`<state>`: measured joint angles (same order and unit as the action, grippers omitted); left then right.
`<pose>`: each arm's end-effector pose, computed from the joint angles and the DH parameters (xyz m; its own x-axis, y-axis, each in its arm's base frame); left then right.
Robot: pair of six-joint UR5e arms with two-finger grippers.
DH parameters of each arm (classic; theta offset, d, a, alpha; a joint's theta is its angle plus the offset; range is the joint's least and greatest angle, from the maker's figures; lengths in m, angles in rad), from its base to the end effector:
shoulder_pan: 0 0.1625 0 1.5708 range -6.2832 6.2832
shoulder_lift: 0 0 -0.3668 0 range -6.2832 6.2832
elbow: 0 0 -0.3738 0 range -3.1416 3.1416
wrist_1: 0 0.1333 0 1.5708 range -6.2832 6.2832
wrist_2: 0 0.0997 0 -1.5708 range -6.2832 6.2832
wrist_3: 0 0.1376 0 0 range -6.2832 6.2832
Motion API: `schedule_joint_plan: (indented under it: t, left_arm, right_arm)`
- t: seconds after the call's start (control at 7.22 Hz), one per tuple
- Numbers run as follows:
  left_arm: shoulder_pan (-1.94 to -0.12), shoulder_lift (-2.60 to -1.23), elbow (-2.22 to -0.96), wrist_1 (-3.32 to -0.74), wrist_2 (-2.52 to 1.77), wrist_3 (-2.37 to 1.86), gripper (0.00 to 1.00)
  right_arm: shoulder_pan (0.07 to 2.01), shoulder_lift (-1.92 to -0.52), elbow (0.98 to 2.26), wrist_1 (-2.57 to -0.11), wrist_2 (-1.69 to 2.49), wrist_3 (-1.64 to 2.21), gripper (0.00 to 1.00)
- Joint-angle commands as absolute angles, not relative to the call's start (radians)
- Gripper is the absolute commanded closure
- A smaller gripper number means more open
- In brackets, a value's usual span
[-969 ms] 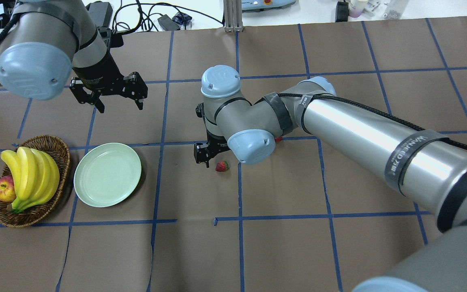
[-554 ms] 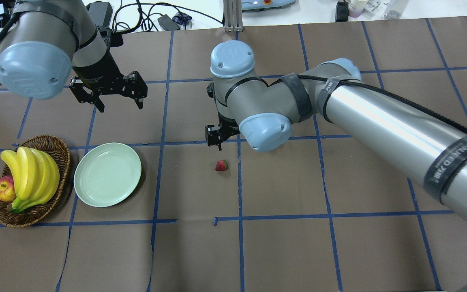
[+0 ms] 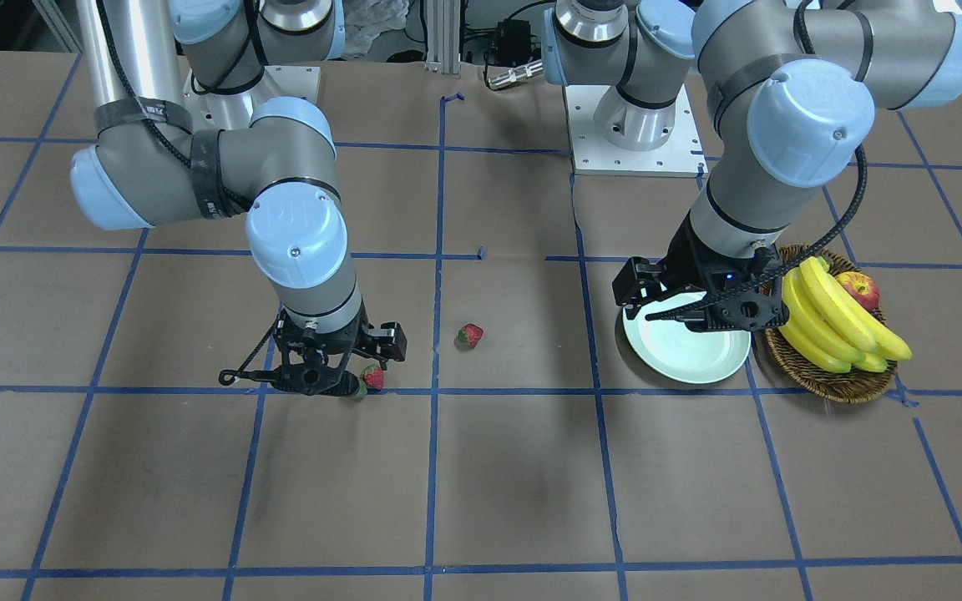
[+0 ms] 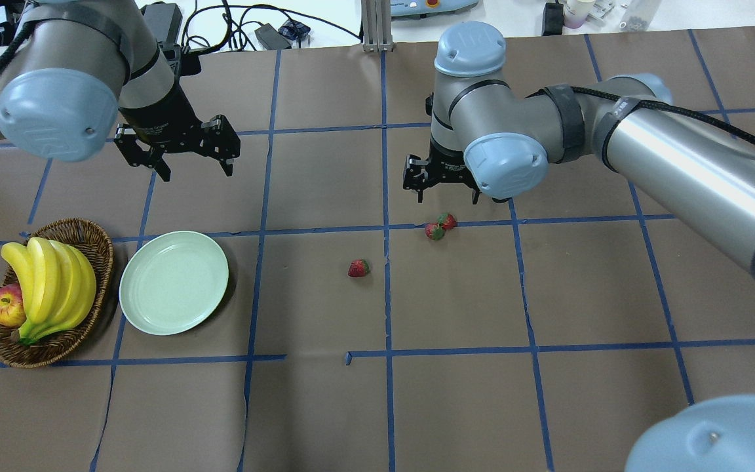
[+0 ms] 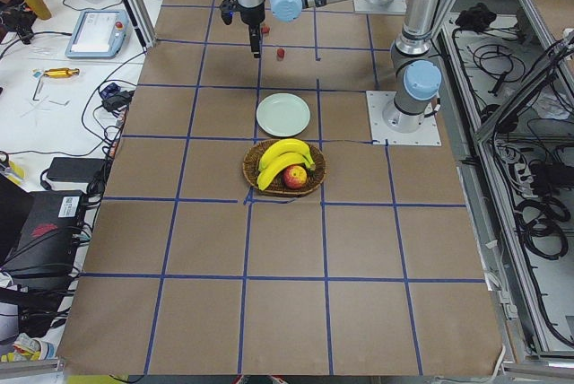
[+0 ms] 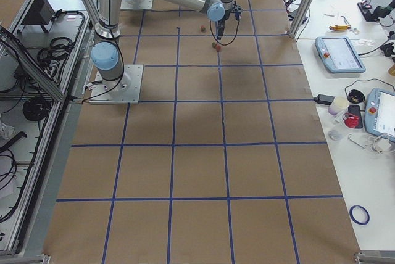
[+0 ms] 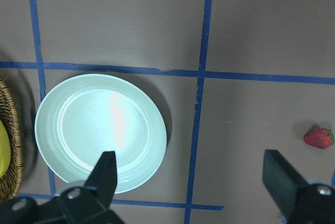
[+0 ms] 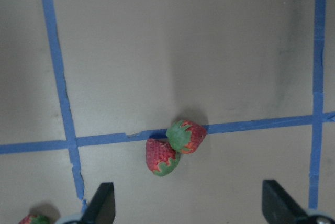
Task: Collect all strawberries into plate
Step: 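Move the right gripper to the pair of strawberries and grasp one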
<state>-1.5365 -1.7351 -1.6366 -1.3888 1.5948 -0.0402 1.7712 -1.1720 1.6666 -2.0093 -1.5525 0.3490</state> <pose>-0.1122 -0.5211 0.2969 -0.9970 -0.0732 -0.0259 -0.0744 0.9961 0.0471 0.2452 -0.5250 0.1801 -0.9889 0.1485 0.0020 0.1484 0.9872 0.0589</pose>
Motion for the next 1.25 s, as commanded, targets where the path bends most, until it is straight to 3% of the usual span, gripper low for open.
schedule_joint_plan:
  t: [0.0, 1.11]
  left_arm:
    - [-1.537, -1.736, -1.637, -1.388, 1.592, -0.048, 0.00]
    - [-1.540, -1.735, -1.661, -1.388, 1.595, -0.049, 0.00]
  right_arm:
    - [1.733, -1.146, 1.677, -2.013, -1.557, 0.624, 0.00]
    - [1.735, -1.054, 1.667, -2.043, -1.520, 0.870, 0.00]
